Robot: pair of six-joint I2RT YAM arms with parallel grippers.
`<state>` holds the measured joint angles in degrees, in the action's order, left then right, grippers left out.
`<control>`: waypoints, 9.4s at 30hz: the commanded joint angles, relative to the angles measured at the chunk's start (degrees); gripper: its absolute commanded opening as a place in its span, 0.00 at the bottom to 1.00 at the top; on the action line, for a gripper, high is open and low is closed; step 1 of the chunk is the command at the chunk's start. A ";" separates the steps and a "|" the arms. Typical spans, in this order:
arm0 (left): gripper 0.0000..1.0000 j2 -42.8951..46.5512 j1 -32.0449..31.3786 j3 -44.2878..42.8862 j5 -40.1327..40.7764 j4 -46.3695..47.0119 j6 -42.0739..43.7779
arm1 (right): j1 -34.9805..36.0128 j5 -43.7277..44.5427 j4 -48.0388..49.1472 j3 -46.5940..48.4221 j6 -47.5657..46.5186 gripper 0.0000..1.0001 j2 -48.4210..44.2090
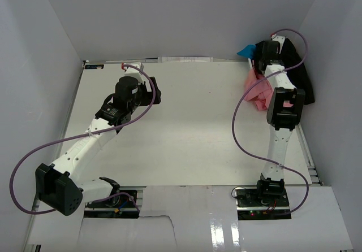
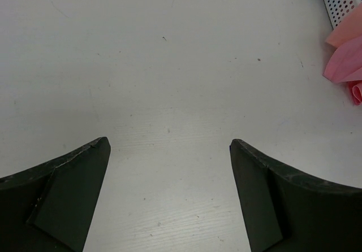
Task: Fold and stack the t-shirts
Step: Grab crumpled tshirt from bin with the right arm, then move the tshirt to the center of the board, then flatten out the tshirt
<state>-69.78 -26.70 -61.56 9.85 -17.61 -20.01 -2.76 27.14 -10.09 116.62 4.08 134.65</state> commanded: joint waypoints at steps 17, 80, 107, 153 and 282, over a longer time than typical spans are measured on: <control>0.98 0.52 0.33 -0.93 -1.50 -0.67 -0.73 | 9.78 -8.60 -2.03 -0.25 -4.94 0.08 -21.70; 0.98 -5.72 13.77 -5.41 5.27 -10.61 -12.33 | 42.49 -25.57 -12.85 -40.87 -0.82 0.80 -41.68; 0.98 -5.10 14.66 -4.44 3.69 -9.64 -11.10 | 43.28 -14.74 -19.27 -16.42 -7.33 0.52 -14.07; 0.96 -6.69 10.45 -3.22 -9.76 -2.96 -6.18 | 41.09 -9.65 -28.32 -5.50 -4.69 0.08 -48.15; 0.47 -24.10 -20.59 -21.42 -2.91 -19.58 -0.56 | 23.24 -7.45 -41.77 -10.71 5.24 0.08 -66.09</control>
<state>-97.65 -48.05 -85.60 2.63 -40.82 -20.45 20.69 18.76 -53.15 106.67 7.90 69.82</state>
